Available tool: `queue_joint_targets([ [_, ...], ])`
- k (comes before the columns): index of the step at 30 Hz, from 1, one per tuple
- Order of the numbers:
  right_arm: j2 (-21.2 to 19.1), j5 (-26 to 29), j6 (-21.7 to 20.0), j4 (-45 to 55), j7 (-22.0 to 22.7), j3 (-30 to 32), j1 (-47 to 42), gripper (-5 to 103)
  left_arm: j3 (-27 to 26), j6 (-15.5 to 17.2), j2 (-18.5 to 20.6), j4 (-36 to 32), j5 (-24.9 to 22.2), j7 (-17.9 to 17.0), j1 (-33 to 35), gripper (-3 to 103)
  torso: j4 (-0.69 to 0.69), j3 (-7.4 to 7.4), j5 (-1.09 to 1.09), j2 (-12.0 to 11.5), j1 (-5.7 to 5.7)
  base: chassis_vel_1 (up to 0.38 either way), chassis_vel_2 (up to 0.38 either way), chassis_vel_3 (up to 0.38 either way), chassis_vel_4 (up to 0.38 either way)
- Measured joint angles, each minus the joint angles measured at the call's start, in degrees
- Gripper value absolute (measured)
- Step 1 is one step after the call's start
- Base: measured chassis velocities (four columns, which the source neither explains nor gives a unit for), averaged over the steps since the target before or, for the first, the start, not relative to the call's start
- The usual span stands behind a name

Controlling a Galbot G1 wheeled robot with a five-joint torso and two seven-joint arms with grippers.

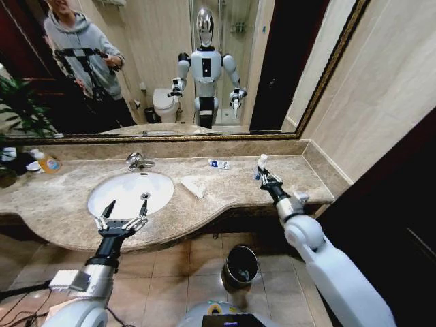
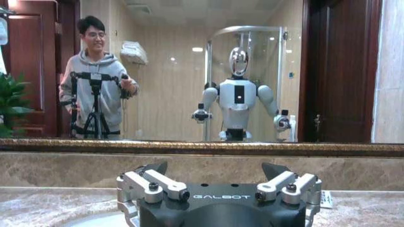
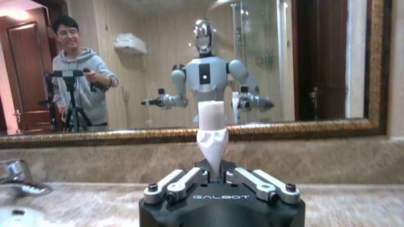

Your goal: Pick up the trash from the sink and place it in the trash bin.

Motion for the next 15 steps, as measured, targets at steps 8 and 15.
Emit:
queue_joint_targets([
  [8,0.69,-1.63,0.93,4.62,-3.42,3.11,-10.33,10,0.0,0.0,0.0,0.0,0.0,0.0,0.0,100,-0.01,0.0,-0.01,0.0,0.0,0.0,0.0,0.0,0.0],
  [15,1.04,-8.49,4.23,2.3,-11.09,1.53,-18.51,10,0.0,0.0,0.0,0.0,0.0,0.0,0.0,100,0.0,0.01,0.0,0.0,0.01,0.0,0.0,0.0,0.0],
])
